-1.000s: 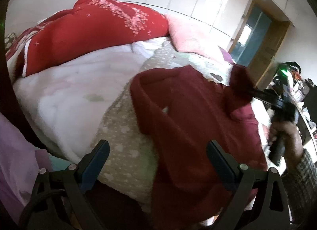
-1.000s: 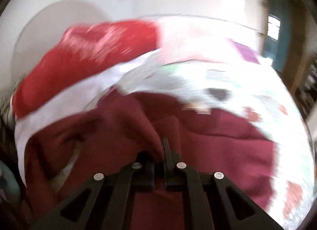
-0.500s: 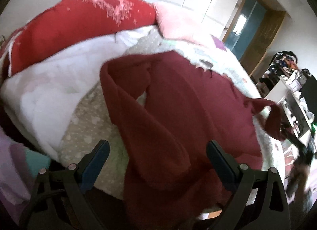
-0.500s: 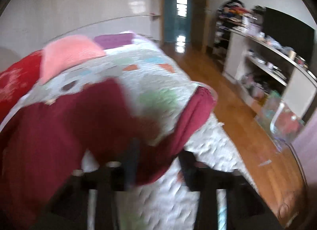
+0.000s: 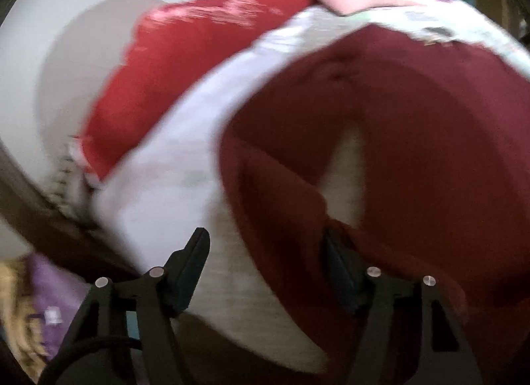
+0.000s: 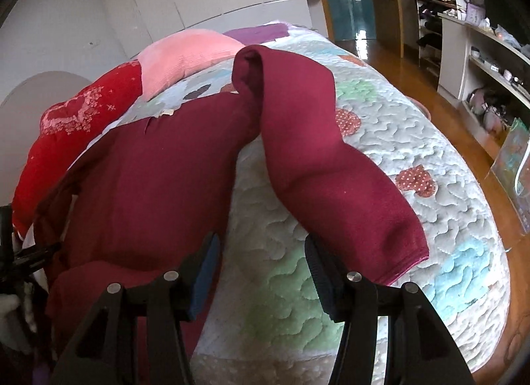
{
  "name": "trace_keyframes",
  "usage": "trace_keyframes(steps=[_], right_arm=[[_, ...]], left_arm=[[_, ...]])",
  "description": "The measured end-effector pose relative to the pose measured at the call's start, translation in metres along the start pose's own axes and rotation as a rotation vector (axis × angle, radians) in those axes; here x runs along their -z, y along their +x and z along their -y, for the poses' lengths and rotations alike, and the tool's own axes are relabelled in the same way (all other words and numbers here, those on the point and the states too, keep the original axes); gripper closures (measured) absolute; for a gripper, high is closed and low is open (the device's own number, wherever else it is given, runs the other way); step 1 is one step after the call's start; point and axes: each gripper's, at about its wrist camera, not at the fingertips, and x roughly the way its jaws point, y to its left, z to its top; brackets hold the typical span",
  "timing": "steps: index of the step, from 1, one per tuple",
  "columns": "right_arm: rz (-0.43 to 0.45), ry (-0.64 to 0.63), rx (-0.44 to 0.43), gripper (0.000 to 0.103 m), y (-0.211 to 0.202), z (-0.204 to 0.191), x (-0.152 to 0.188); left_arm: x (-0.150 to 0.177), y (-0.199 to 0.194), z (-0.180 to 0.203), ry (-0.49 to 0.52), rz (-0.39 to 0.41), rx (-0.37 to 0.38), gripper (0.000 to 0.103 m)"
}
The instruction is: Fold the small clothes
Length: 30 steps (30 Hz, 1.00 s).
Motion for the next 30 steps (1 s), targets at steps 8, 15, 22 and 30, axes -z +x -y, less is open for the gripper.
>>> trace_keyframes(steps=[8, 15, 22, 30], right_arm=[[-0.059, 0.029, -0.147, 0.041, -0.011, 0.009, 0.024], [-0.183, 0.022, -0.281, 0.038, 0.004, -0.015, 0.067], [-0.181, -0.161, -0.211, 0.075, 0.012, -0.058, 0.083], [-0.223, -0.091, -0.175, 0.097, -0.027, 0.009, 0.086]], left_arm=[[0.007, -0.013, -0.053, -0.166, 0.029, 0.053, 0.033], [0.032, -0.064, -0.068, -0.302, 0.113, 0.299, 0.032], [0.030, -0.096, -0.045, -0.274, 0.150, 0.430, 0.032], [0.030, -0.113, -0.021, -0.193, 0.173, 0.493, 0.026]])
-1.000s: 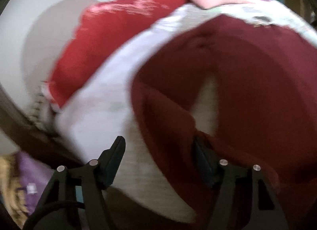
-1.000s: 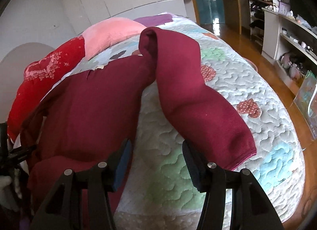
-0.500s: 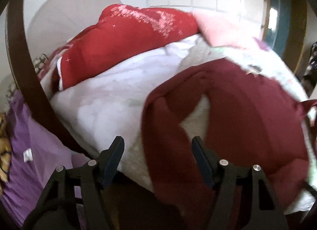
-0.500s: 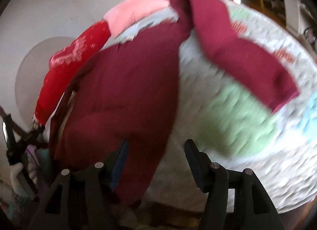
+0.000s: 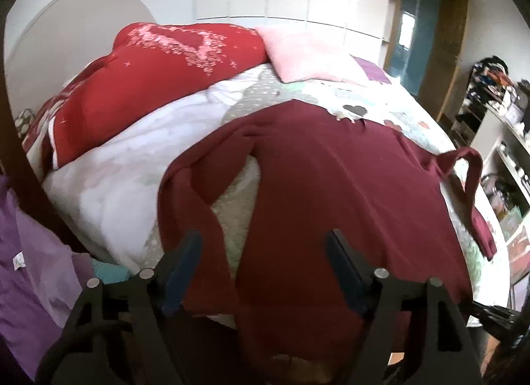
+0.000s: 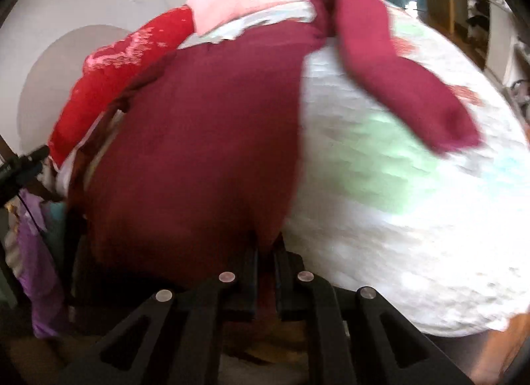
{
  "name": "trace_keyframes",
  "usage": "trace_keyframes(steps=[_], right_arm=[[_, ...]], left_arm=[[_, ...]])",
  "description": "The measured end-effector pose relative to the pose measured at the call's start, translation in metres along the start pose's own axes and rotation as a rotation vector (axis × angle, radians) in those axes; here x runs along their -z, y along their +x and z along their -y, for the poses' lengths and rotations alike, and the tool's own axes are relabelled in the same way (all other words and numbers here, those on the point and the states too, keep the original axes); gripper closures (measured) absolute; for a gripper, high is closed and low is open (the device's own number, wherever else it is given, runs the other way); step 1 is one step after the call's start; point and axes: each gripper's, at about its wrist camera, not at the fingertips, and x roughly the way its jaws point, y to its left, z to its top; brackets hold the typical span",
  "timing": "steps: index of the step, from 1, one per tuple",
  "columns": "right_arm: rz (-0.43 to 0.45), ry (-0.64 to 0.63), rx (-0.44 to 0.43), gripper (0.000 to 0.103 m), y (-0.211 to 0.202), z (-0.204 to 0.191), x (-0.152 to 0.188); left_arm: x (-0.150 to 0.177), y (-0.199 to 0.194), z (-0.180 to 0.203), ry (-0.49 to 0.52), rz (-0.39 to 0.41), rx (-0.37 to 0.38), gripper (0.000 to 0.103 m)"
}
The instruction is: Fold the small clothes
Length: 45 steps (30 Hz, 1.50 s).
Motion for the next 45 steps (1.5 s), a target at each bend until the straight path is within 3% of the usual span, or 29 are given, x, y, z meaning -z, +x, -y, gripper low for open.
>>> trace_keyframes(steps=[4, 8, 10, 11, 12, 14, 17, 25, 31, 32, 33, 34, 35, 37, 39, 45], right_arm=[[-0.021, 0.063, 0.072, 0.101, -0.011, 0.024, 0.010], [0.061, 0.243, 0.012, 0.099, -0.027, 0.063, -0.001], [0.113, 0.367, -0.067, 0.080, -0.032, 0.084, -0.010], [0.147, 0.429, -0.092, 0.057, -0.033, 0.095, -0.014], [0.181, 0.482, -0.098, 0.043, -0.034, 0.103, -0.018], [0.248, 0.571, -0.065, 0.041, -0.036, 0.120, -0.026], [0.260, 0.604, -0.002, 0.041, -0.028, 0.128, -0.039], [0.270, 0.554, 0.077, 0.038, -0.014, 0.119, -0.052], [0.281, 0.550, 0.065, 0.038, -0.011, 0.119, -0.053], [0.275, 0.543, 0.068, 0.039, -0.010, 0.118, -0.055], [0.268, 0.529, 0.075, 0.052, -0.010, 0.118, -0.057], [0.256, 0.501, 0.078, 0.070, -0.010, 0.119, -0.059], [0.239, 0.492, 0.066, 0.096, -0.007, 0.120, -0.062], [0.232, 0.499, 0.054, 0.097, -0.007, 0.126, -0.065], [0.266, 0.488, 0.094, 0.097, -0.019, 0.137, -0.073], [0.470, 0.519, 0.395, 0.098, -0.106, 0.200, -0.126]], left_arm=[[0.009, 0.015, 0.010, -0.002, -0.069, 0.038, 0.026], [0.014, 0.017, 0.019, 0.003, -0.088, 0.080, 0.026], [0.014, 0.016, 0.022, 0.012, -0.084, 0.090, 0.026], [0.014, 0.015, 0.024, 0.017, -0.081, 0.095, 0.026], [0.014, 0.014, 0.025, 0.019, -0.080, 0.100, 0.026], [0.016, 0.014, 0.027, 0.024, -0.082, 0.109, 0.026], [0.018, 0.015, 0.029, 0.028, -0.093, 0.118, 0.026], [0.024, 0.021, 0.035, 0.058, -0.113, 0.099, 0.026], [0.029, 0.023, 0.041, 0.084, -0.123, 0.094, 0.026], [0.030, 0.023, 0.042, 0.089, -0.125, 0.096, 0.026], [0.030, 0.024, 0.043, 0.092, -0.127, 0.097, 0.026], [0.031, 0.024, 0.043, 0.095, -0.128, 0.097, 0.026], [0.031, 0.024, 0.044, 0.099, -0.130, 0.097, 0.026], [0.032, 0.023, 0.044, 0.105, -0.130, 0.092, 0.026], [0.033, 0.024, 0.043, 0.108, -0.130, 0.089, 0.026], [0.031, 0.034, 0.037, 0.082, -0.145, 0.087, 0.026]])
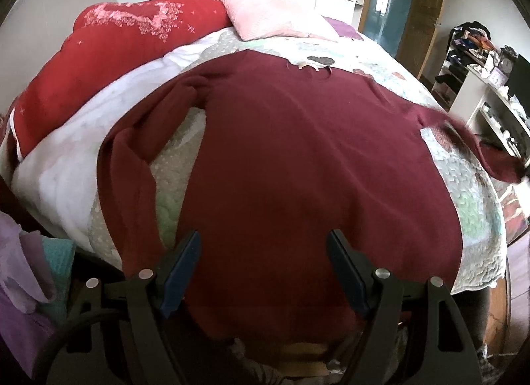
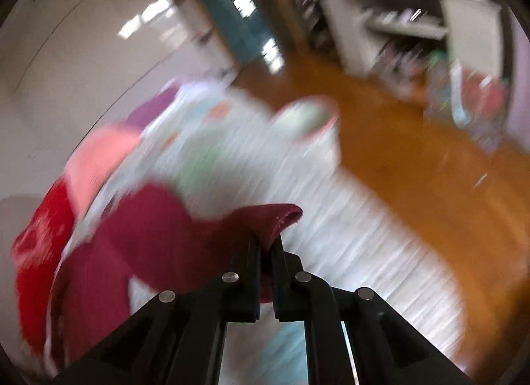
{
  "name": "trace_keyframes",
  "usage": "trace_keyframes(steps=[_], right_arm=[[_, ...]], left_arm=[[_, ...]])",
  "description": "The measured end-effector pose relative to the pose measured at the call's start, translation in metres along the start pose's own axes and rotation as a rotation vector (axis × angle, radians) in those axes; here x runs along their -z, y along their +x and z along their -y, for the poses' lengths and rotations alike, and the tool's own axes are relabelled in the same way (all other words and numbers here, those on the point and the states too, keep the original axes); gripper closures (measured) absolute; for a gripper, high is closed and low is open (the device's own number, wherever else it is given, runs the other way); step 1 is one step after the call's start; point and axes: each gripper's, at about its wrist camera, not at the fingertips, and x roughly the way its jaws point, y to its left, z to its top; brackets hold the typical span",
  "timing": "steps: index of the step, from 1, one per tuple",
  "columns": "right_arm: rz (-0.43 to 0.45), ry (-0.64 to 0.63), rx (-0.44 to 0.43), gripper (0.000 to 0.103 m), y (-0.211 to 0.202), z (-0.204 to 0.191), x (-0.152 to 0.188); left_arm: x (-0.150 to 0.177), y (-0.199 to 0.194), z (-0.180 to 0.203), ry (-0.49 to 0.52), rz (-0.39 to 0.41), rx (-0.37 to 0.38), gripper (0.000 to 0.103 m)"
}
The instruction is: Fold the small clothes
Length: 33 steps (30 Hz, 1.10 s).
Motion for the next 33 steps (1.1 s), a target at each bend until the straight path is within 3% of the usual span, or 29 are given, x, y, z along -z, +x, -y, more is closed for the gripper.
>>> trace_keyframes(steps=[1, 4, 7, 9, 12, 16, 23, 28, 33], right_arm=[[0.054, -0.008, 0.055, 0.098, -0.006, 0.004, -0.024], [0.097, -0.011, 0.094, 0.098, -0.010, 0.000, -0.066], [0.139, -0.092, 0.129, 0.098, -0.013, -0.032, -0.085], [0.128, -0.154, 0.110, 0.098, -0.010, -0.063, -0.089], [0.063, -0.225, 0.006, 0.098, -0.003, -0.111, -0.079], [-0.076, -0.317, -0.213, 0.098, 0.009, -0.204, -0.036], [-0.294, -0.553, -0.438, 0.098, 0.049, -0.385, 0.080], [-0.408, -0.659, -0.521, 0.098, 0.080, -0.465, 0.162], [-0.490, -0.692, -0.510, 0.096, 0.120, -0.511, 0.214]], left_arm=[[0.000, 0.003, 0.000, -0.001, -0.005, 0.004, 0.026], [0.001, 0.007, 0.002, 0.007, -0.014, 0.015, 0.026], [0.001, 0.010, 0.002, 0.011, -0.018, 0.028, 0.026], [0.001, 0.011, -0.001, 0.004, -0.018, 0.034, 0.026], [-0.001, 0.013, -0.009, -0.023, -0.020, 0.050, 0.026], [-0.003, 0.011, -0.020, -0.059, -0.013, 0.082, 0.026], [-0.001, 0.008, -0.056, -0.140, -0.002, 0.106, 0.026], [0.001, 0.010, -0.087, -0.221, -0.005, 0.135, 0.026], [0.003, 0.015, -0.095, -0.238, -0.013, 0.150, 0.026]])
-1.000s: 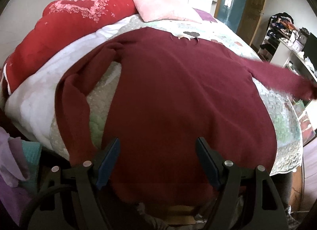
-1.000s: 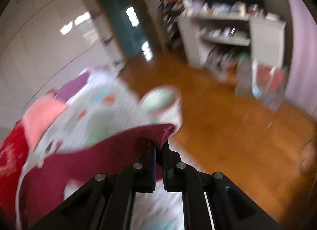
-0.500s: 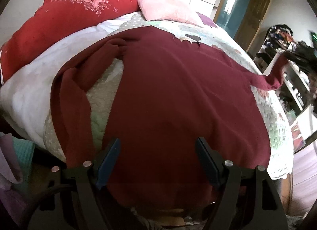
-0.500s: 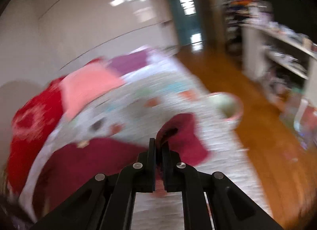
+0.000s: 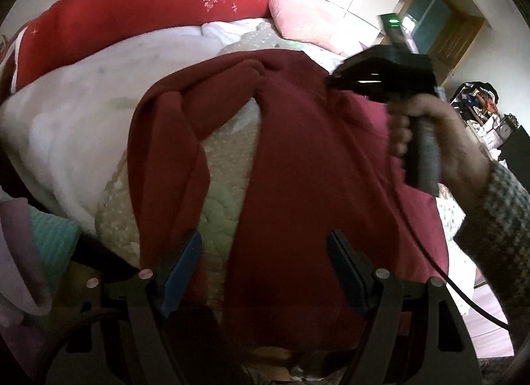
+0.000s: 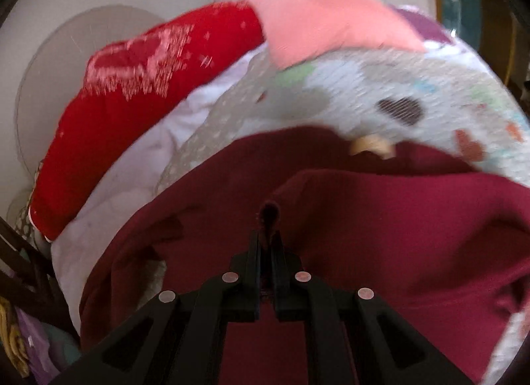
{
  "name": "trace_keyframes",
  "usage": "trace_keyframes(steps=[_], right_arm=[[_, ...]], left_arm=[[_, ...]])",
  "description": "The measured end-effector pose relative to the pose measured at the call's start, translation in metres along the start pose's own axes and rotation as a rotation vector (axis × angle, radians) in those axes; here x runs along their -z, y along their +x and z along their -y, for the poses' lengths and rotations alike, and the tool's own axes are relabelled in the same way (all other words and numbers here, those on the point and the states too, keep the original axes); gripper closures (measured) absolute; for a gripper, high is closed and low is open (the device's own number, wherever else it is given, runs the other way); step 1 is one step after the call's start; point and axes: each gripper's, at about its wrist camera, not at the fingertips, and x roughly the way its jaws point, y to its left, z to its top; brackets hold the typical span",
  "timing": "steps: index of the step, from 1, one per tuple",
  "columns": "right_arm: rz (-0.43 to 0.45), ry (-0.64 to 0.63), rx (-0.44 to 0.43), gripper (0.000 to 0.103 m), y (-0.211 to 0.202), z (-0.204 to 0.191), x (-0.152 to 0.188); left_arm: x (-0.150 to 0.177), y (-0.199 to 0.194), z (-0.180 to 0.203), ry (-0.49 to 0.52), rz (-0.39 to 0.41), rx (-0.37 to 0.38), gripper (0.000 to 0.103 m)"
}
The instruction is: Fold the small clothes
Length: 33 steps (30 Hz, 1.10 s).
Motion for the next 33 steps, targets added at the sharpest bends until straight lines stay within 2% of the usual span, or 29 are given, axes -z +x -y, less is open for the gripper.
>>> trace_keyframes(steps=[2, 3, 6, 8, 9, 12, 14, 15, 18, 22, 23, 24, 25, 26, 30, 33], right_arm=[[-0.023, 0.016, 0.002, 0.092, 0.009, 0.000, 0.002], [-0.033, 0.032, -0.009, 0.086, 0.013, 0.001, 0.004], [-0.090, 0.078, -0.133, 0.081, 0.009, 0.007, 0.010], [-0.036, 0.058, -0.187, 0.080, -0.020, 0.012, 0.009], [-0.006, 0.050, -0.186, 0.073, -0.032, 0.017, 0.007], [0.087, 0.031, -0.074, 0.060, -0.069, 0.042, 0.006], [0.098, -0.039, 0.023, 0.054, -0.078, 0.049, 0.009], [0.086, -0.078, 0.051, 0.049, -0.078, 0.048, 0.013], [0.051, -0.209, 0.101, 0.045, -0.064, 0.031, 0.030], [0.033, -0.429, 0.181, 0.042, -0.027, -0.013, 0.050], [0.043, -0.478, 0.217, 0.042, -0.019, -0.023, 0.054], [0.061, -0.521, 0.269, 0.050, -0.010, -0.032, 0.056], [0.063, -0.537, 0.315, 0.065, 0.002, -0.039, 0.053], [0.045, -0.517, 0.310, 0.099, 0.008, -0.040, 0.049], [0.057, -0.407, 0.291, 0.099, 0.014, -0.042, 0.029], [0.055, -0.347, 0.228, 0.099, 0.017, -0.050, 0.020]], left_arm=[[0.000, 0.003, -0.001, -0.002, -0.007, 0.000, 0.026], [0.000, 0.004, -0.002, -0.005, -0.011, 0.002, 0.026], [-0.002, 0.007, -0.005, -0.013, -0.014, 0.008, 0.026], [-0.002, 0.006, -0.006, -0.017, -0.014, 0.011, 0.026], [-0.002, 0.007, -0.006, -0.017, -0.013, 0.012, 0.026], [-0.001, 0.009, -0.002, -0.015, -0.013, 0.014, 0.026], [-0.001, 0.012, 0.002, -0.009, -0.018, 0.017, 0.026], [0.000, 0.013, 0.005, -0.005, -0.022, 0.019, 0.026], [0.001, 0.015, 0.013, 0.012, -0.030, 0.019, 0.026], [0.001, 0.015, 0.015, 0.018, -0.030, 0.011, 0.026], [0.001, 0.014, 0.014, 0.014, -0.030, 0.009, 0.026], [0.000, 0.013, 0.012, 0.008, -0.029, 0.008, 0.026], [0.000, 0.013, 0.009, 0.000, -0.028, 0.005, 0.026], [0.000, 0.012, 0.007, -0.005, -0.026, 0.003, 0.026], [-0.001, 0.014, -0.002, -0.029, -0.022, 0.004, 0.026], [-0.001, 0.019, -0.001, -0.026, -0.035, 0.004, 0.026]])
